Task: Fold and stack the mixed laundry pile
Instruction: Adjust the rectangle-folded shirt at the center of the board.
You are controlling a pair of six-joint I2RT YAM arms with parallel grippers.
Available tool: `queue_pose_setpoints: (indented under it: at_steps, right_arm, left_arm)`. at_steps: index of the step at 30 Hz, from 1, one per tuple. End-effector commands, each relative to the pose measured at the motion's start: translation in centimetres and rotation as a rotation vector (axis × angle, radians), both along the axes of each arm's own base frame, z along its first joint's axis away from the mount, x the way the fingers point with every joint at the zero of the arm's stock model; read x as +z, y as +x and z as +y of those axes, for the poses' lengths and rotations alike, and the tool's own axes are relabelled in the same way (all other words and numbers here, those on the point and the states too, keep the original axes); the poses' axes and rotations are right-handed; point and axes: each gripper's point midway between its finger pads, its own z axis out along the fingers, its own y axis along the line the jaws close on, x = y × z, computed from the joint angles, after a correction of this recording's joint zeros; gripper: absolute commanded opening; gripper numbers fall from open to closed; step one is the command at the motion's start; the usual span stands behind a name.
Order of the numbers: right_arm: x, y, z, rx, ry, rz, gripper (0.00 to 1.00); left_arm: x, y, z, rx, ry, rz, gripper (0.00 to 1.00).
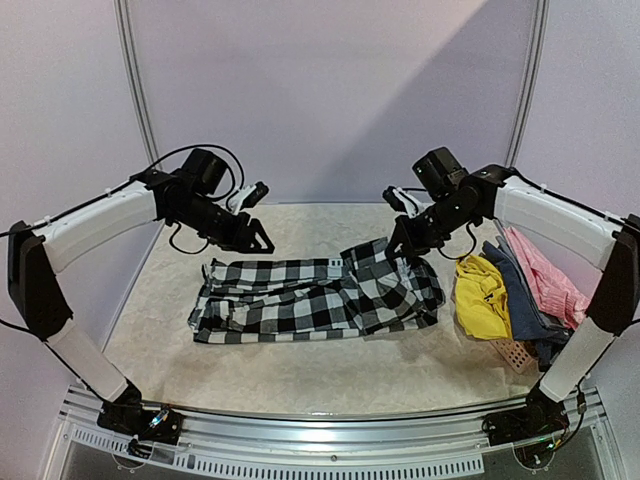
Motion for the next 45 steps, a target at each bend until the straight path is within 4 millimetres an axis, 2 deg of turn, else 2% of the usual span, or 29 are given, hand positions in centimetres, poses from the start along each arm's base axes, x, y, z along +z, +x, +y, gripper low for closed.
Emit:
queue_pose_setpoints:
  at_steps: [1, 7, 11, 19, 27, 31, 33, 38, 41, 42, 45]
  right_arm:
    - [3.3, -2.1, 1.1, 0.147, 0.040, -0.103, 0.00]
    - [6.5, -3.2, 2.2, 0.240, 0.098, -0.187, 0.00]
    - [7.9, -3.8, 3.6, 0.302, 0.125, -0.219, 0.00]
    - [9.0, -5.5, 6.5, 0.431, 0.142, -0.256, 0.00]
    - [9.5, -5.7, 7.7, 0.487, 0.139, -0.294, 0.00]
    - [9.8, -5.5, 7.9, 0.490, 0.140, -0.305, 0.00]
    - [10.0, -5.6, 8.0, 0.494, 0.143, -0.309, 0.00]
    - [10.4, -5.9, 7.8, 0.498, 0.151, -0.311, 0.00]
    - [10.3, -5.8, 7.5, 0.478, 0.149, -0.312, 0.03]
    - [10.2, -5.7, 7.4, 0.464, 0.142, -0.316, 0.10]
    - [9.9, -4.8, 6.2, 0.364, 0.125, -0.322, 0.21]
  left_arm:
    - [5.4, -2.4, -2.4, -0.171, -0.159, -0.056, 0.51]
    - [8.2, -3.9, -4.2, -0.295, -0.268, -0.092, 0.63]
    - [8.5, -5.0, -6.4, -0.359, -0.279, -0.085, 0.70]
    - [9.2, -5.5, -10.3, -0.424, -0.270, -0.114, 0.72]
    - [8.1, -7.2, -12.0, -0.505, -0.248, -0.089, 0.69]
    - [7.1, -7.6, -12.5, -0.523, -0.233, -0.068, 0.62]
    - [6.7, -7.6, -12.6, -0.524, -0.225, -0.058, 0.52]
    - [7.1, -7.4, -12.9, -0.507, -0.223, -0.066, 0.03]
    - [8.0, -7.2, -13.0, -0.483, -0.234, -0.076, 0.00]
    - [8.3, -7.2, -13.0, -0.473, -0.238, -0.073, 0.00]
    - [9.5, -7.2, -12.7, -0.428, -0.255, -0.051, 0.00]
